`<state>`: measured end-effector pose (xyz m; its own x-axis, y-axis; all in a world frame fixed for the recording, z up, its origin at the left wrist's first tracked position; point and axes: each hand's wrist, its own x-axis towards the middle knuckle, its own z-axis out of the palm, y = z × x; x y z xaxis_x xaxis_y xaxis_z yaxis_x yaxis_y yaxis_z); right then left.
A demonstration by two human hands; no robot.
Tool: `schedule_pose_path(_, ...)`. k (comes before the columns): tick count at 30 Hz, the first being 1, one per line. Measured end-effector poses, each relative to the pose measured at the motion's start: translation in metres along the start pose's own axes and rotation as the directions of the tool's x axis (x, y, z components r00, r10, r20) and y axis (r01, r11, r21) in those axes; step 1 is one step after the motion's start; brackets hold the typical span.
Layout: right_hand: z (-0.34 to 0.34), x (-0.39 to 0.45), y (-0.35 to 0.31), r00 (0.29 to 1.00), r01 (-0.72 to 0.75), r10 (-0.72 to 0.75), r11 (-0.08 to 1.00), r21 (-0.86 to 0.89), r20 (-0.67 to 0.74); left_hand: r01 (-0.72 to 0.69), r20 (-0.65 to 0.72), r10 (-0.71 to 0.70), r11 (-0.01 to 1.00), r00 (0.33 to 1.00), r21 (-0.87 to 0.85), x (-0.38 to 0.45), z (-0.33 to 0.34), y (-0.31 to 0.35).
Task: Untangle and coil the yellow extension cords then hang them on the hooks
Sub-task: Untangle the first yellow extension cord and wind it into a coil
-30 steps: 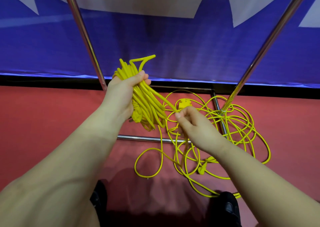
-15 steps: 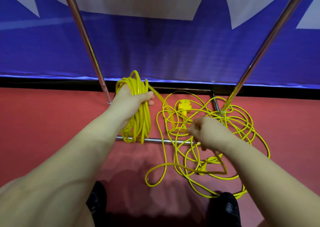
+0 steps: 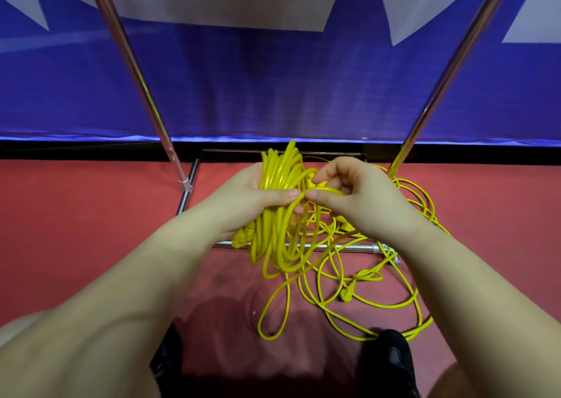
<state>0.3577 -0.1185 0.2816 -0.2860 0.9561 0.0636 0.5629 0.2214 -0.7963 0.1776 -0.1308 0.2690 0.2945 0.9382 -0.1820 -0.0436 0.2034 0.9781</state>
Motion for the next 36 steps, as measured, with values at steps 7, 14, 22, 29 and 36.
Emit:
schedule_pose_path(7, 0.002, 0.001, 0.002, 0.995, -0.056, 0.049, 0.996, -0.075, -0.089, 0.023, 0.026, -0.021, 0.998, 0.999, -0.063, -0.001, 0.010, 0.002)
schedule_pose_path(14, -0.009, -0.005, 0.009, 0.897, -0.177, 0.324, 0.886, -0.428, 0.300, 0.006, -0.184, -0.036, 0.987, 0.982, -0.159, 0.006, -0.003, 0.006)
schedule_pose_path(22, -0.024, 0.004, 0.010, 0.973, -0.121, 0.160, 0.967, 0.222, -0.165, 0.004, -0.277, -0.050, 0.987, 0.959, -0.163, 0.008, -0.009, 0.002)
schedule_pose_path(29, -0.034, 0.001, 0.006, 0.989, -0.115, 0.088, 0.963, 0.243, 0.119, -0.011, -0.377, -0.130, 0.936, 0.917, -0.351, 0.011, -0.012, 0.003)
schedule_pose_path(36, -0.022, -0.002, 0.007, 0.986, -0.083, 0.070, 0.993, 0.088, 0.149, 0.063, -0.247, -0.093, 0.990, 0.965, -0.128, 0.008, -0.006, 0.002)
